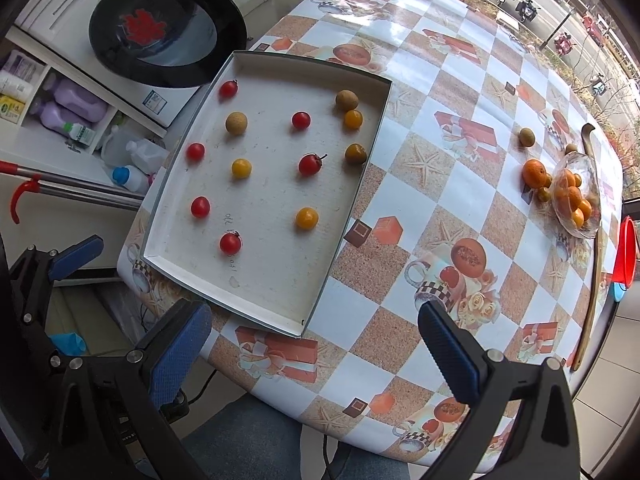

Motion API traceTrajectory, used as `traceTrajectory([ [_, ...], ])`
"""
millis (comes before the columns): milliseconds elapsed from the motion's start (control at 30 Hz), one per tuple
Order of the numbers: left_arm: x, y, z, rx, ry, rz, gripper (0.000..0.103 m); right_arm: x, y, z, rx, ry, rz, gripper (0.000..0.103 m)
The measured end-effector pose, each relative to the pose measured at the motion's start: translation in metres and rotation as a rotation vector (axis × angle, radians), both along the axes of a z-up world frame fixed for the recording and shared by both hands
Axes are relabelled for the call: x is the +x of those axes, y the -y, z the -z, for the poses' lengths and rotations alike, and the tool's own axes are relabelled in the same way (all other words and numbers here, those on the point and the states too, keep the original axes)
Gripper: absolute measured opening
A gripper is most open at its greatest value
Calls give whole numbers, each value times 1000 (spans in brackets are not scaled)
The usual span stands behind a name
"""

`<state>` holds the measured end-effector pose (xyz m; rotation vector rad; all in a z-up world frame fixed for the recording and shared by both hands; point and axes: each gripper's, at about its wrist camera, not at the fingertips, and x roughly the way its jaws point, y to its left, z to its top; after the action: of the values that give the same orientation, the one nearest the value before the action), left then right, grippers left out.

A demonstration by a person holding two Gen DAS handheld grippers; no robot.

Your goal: Organize fruits

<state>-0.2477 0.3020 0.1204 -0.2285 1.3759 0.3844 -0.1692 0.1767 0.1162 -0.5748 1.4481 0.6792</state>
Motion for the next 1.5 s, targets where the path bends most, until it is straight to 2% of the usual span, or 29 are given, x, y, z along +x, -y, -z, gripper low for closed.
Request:
traceTrajectory([
  [400,2,4,-3,17,2,22,96,0,-1,1,3,0,-2,103],
  [1500,10,13,-8,4,18,65,96,0,-2,-1,5,6,6,103],
])
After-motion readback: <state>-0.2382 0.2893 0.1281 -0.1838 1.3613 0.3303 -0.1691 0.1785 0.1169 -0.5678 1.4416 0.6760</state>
